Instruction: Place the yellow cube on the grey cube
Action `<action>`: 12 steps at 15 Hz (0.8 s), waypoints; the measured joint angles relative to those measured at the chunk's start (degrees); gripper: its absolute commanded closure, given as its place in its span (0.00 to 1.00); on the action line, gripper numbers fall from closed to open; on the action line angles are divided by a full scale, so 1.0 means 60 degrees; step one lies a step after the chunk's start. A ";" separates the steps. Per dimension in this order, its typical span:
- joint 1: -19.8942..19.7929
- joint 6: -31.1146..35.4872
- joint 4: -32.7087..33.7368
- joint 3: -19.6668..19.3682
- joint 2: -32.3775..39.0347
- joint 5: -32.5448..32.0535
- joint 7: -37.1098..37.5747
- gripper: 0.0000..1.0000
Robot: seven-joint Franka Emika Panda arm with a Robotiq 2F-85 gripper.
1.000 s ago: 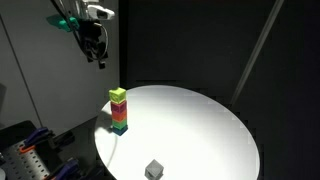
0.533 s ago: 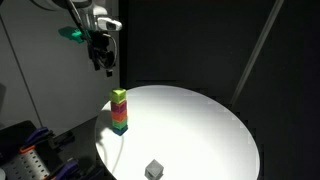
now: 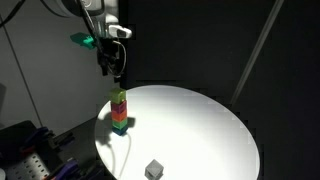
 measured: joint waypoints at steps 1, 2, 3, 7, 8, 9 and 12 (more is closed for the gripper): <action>-0.0007 0.0009 0.0038 -0.0036 0.0087 0.0000 -0.0046 0.00; -0.0014 0.0020 0.0069 -0.0064 0.0169 0.0000 -0.0102 0.00; -0.0020 0.0026 0.0105 -0.0088 0.0256 -0.0001 -0.0185 0.00; -0.0021 0.0056 0.0239 -0.0193 0.0597 -0.0028 -0.0676 0.00; -0.0021 0.0097 0.0255 -0.0213 0.0660 -0.0084 -0.0842 0.00; -0.0021 0.0148 0.0265 -0.0225 0.0711 -0.0149 -0.0996 0.00; -0.0021 0.0347 0.0273 -0.0234 0.0822 -0.0378 -0.1301 0.00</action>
